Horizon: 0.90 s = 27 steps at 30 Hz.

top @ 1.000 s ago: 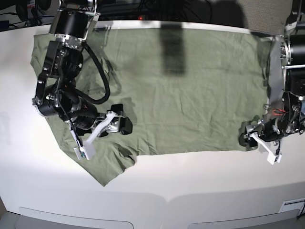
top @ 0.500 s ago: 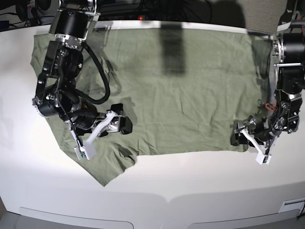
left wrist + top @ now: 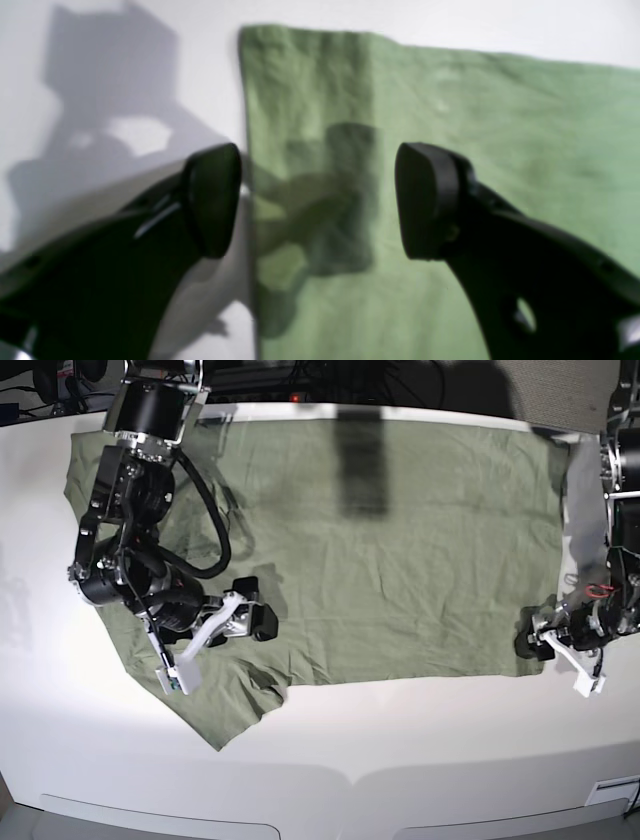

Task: Fold the T-shirt properly
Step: 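Lower both grippers onto the hem corners and close them, then adjust the grip on the hem corners with both grippers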

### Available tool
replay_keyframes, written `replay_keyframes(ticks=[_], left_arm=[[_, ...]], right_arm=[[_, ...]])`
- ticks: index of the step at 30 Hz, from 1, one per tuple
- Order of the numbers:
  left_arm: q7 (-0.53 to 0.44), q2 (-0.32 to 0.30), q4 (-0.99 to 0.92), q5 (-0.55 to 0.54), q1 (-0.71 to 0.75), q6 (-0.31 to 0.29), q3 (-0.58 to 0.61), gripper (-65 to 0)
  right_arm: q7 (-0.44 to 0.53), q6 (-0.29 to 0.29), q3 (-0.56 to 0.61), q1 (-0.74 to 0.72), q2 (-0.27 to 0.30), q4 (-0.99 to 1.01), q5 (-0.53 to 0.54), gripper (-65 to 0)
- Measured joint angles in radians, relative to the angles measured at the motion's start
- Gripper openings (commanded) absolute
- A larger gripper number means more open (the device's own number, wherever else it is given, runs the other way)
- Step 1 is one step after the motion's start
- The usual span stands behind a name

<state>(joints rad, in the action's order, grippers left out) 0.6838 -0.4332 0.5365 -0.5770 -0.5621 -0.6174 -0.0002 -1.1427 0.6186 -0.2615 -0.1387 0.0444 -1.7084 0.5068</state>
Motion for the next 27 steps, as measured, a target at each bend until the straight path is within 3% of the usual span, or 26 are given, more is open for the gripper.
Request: replay_keyframes(ticks=[3,12,15,17,27], left_arm=[[0.017,0.003,0.000,-0.072,0.003,-0.005,0.000,-19.5],[0.014,0.004,-0.001,-0.078,0.006,-0.011,0.000,-19.5],[-0.048,0.010,-0.003,-0.051,0.011,-0.013,0.000,-19.5],[-0.113,0.013,-0.004,0.022,0.013,-0.016,0.000,-19.5],[-0.133,0.048,-0.005,0.059,-0.001,-0.011,0.001,-19.5]], right_arm=[[0.000,0.000,0.000,0.000,0.000,0.000,0.000,-17.5],[0.000,0.000,0.000,0.000,0.000,0.000,0.000,-17.5],[0.000,0.000,0.000,0.000,0.000,0.000,0.000,-17.5],[0.000,0.000,0.000,0.000,0.000,0.000,0.000,-17.5],[0.000,0.000,0.000,0.000,0.000,0.000,0.000,-17.5]])
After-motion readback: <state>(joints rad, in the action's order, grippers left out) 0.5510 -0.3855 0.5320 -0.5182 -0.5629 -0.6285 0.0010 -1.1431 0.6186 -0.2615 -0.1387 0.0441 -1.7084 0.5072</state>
